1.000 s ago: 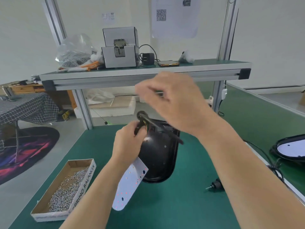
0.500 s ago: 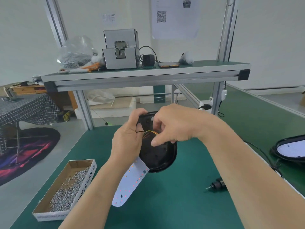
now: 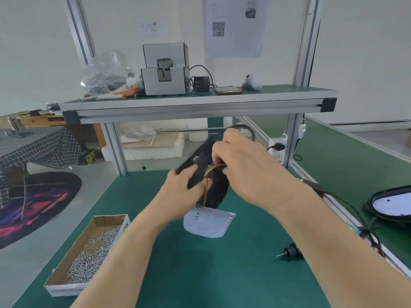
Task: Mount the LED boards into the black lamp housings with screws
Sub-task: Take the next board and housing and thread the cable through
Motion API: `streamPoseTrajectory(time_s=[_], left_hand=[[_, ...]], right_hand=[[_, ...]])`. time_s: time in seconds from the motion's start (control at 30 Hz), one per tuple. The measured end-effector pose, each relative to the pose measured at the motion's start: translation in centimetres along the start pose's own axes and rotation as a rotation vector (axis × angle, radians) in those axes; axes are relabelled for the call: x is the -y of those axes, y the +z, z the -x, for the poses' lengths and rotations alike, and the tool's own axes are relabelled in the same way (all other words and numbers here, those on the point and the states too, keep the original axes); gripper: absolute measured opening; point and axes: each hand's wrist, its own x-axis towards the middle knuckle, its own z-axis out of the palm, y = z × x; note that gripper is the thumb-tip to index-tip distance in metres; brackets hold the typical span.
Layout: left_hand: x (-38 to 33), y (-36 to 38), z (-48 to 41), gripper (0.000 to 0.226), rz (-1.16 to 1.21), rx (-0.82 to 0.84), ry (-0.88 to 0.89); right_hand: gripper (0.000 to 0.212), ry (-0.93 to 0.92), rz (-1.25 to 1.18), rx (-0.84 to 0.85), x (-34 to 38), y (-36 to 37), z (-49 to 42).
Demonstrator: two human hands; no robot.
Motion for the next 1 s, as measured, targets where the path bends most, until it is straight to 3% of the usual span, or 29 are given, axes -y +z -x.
streamPoseTrajectory(time_s=[0.07, 0.1, 0.23, 0.27, 0.33, 0.4, 0.57, 0.7, 0.83, 0.9, 1.0], left_hand=[[-0.7, -0.2, -0.1, 0.021, 0.228, -0.004, -0.009], [-1.0, -0.3, -0.1, 0.028, 0.331, -0.033, 0.0], [-1.3, 0.3, -0.5, 0.094, 0.591, -0.018, -0.097], [-1.1, 0.4, -0.4, 0.096, 0.689, -0.036, -0.122], [-0.7, 0.4, -0.3, 0.073, 0.87, -0.093, -0.139], [-0.3, 0.4, -0.2, 0.056, 0.868, -0.14, -0.117], [1.6, 1.3, -1.4, 0.053, 0.17, -0.517, 0.005], [2.9, 0.7, -2.8, 0.051, 0.103, -0.641, -0.016], [4.1, -1.3, -5.1, 0.062, 0.162, -0.618, -0.284], [5.3, -2.4, -6.6, 0.061, 0.34, -0.602, -0.456], [6.8, -3.6, -8.0, 0.01, 0.645, -0.488, -0.614]], right_hand=[[0.013, 0.007, -0.012, -0.076, -0.4, 0.9, -0.2], [0.014, 0.007, -0.009, -0.091, -0.6, 1.5, -0.3], [0.016, -0.011, 0.006, -0.084, -1.6, 4.3, -0.1], [0.014, -0.004, 0.009, -0.083, -2.0, 4.8, -0.1], [0.013, 0.027, 0.012, -0.098, -3.1, 5.6, 0.0], [0.016, 0.059, -0.033, -0.159, -4.3, 6.3, 0.3], [0.024, 0.055, -0.259, -0.551, -4.8, 7.5, 0.9], [0.025, -0.018, -0.413, -0.778, -4.7, 6.9, 0.5], [0.035, 0.041, -0.92, -0.712, -4.9, 5.6, 0.3], [0.035, 0.045, -1.099, -0.615, -5.0, 4.8, 0.3], [0.033, -0.028, -1.269, -0.449, -5.1, 3.0, 0.6]])
